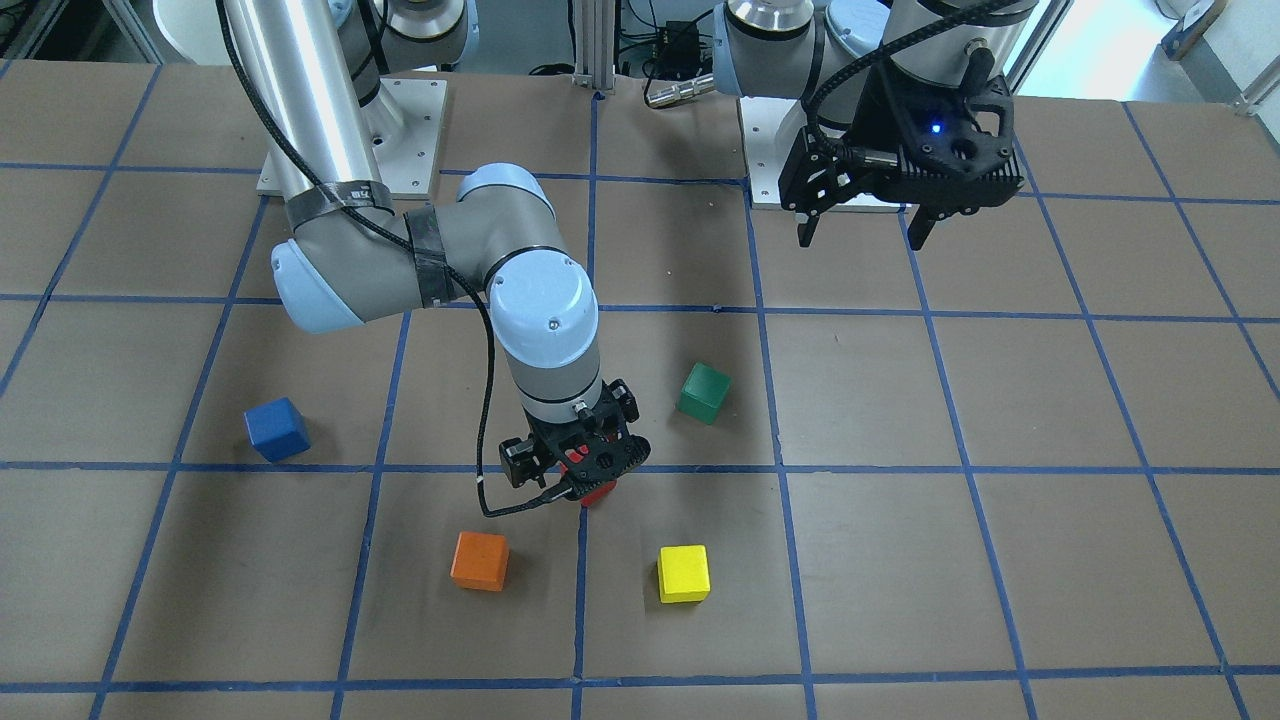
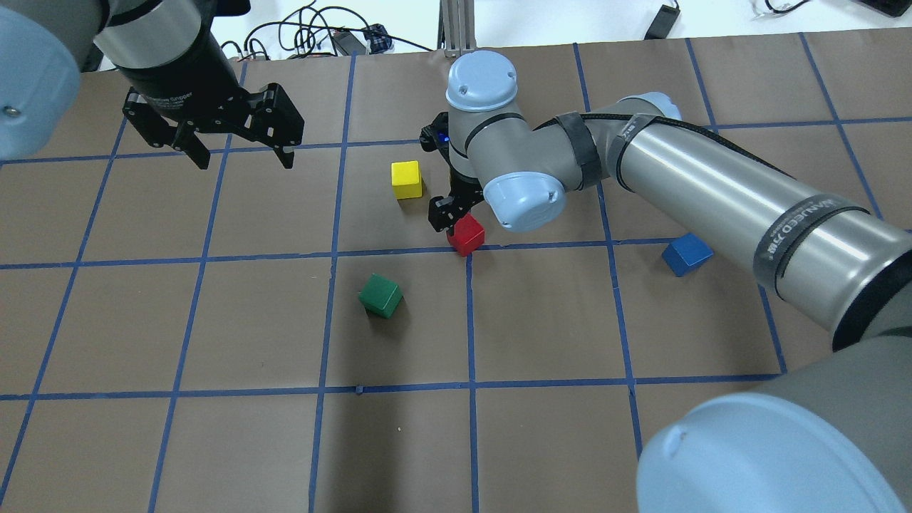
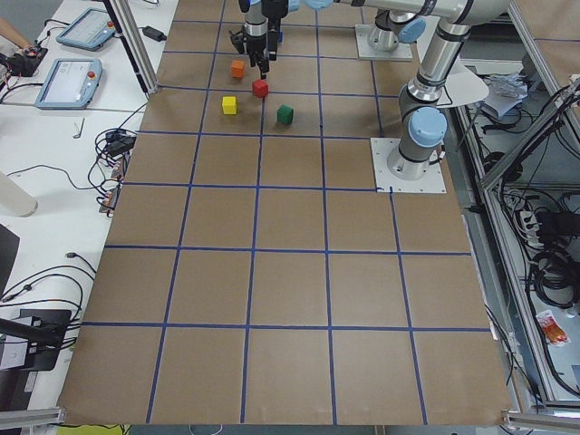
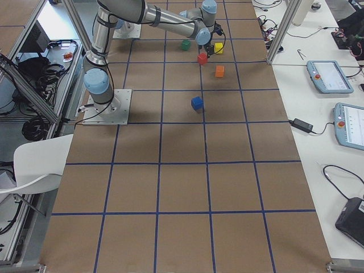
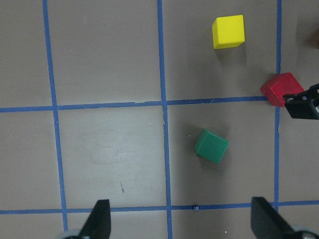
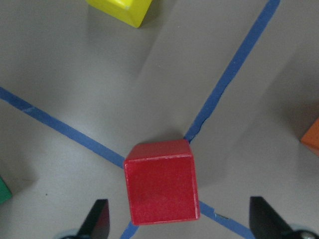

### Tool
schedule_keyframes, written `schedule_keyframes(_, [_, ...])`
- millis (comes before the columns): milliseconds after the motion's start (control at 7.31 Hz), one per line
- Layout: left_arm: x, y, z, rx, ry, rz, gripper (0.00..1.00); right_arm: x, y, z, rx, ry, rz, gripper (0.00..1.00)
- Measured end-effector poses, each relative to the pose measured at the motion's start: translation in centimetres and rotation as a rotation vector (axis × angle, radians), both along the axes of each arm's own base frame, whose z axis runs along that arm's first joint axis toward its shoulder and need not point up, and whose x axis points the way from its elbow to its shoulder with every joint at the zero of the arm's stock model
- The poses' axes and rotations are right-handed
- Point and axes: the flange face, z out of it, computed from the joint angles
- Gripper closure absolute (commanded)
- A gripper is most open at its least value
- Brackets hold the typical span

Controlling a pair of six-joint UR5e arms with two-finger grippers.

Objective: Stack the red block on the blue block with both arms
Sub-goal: 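Lower the right gripper and close it on the red cube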

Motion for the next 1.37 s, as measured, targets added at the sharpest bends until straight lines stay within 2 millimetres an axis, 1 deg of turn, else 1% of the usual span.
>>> schedule_keyframes(137, [-0.4, 0.2, -0.2, 0.005, -0.001, -0.007, 0.00, 0.3, -0.1, -0.9, 0.005, 0.002, 0.004, 0.00])
schedule_keyframes(274, [-0.6, 0.4, -0.6, 0.012, -0.002, -0.010, 0.00, 0.4, -0.2, -1.7, 0.009, 0.003, 0.005, 0.02])
schedule_keyframes(410, [-0.6, 0.5, -1.0, 0.016, -0.004, -0.011, 0.00, 0.5, -0.3, -2.2, 0.013, 0.005, 0.006, 0.50])
schedule_keyframes(547, [-0.7, 0.7, -1.0, 0.014, -0.004, -0.015, 0.00, 0.5, -0.3, -2.5, 0.016, 0.006, 0.004, 0.87])
schedule_keyframes(684, [-0.5, 1.0, -0.7, 0.006, -0.004, -0.019, 0.00, 0.5, -0.3, -2.7, 0.017, 0.005, 0.002, 1.00])
schedule_keyframes(957, [0.1, 1.3, 0.2, -0.016, -0.004, -0.013, 0.00, 0.5, -0.3, -2.6, 0.020, 0.006, -0.002, 1.00])
schedule_keyframes(1094, [0.2, 1.4, 0.3, -0.021, -0.004, -0.011, 0.00, 0.5, -0.3, -2.2, 0.017, 0.005, -0.006, 1.00])
schedule_keyframes(1231, [0.3, 1.5, 0.4, -0.023, -0.005, -0.011, 0.00, 0.2, -0.4, -1.1, 0.010, 0.004, -0.013, 1.00])
schedule_keyframes(1368, [0.3, 1.6, 0.5, -0.024, -0.005, -0.010, 0.00, -0.7, -0.4, 1.4, 0.008, 0.004, -0.028, 1.00])
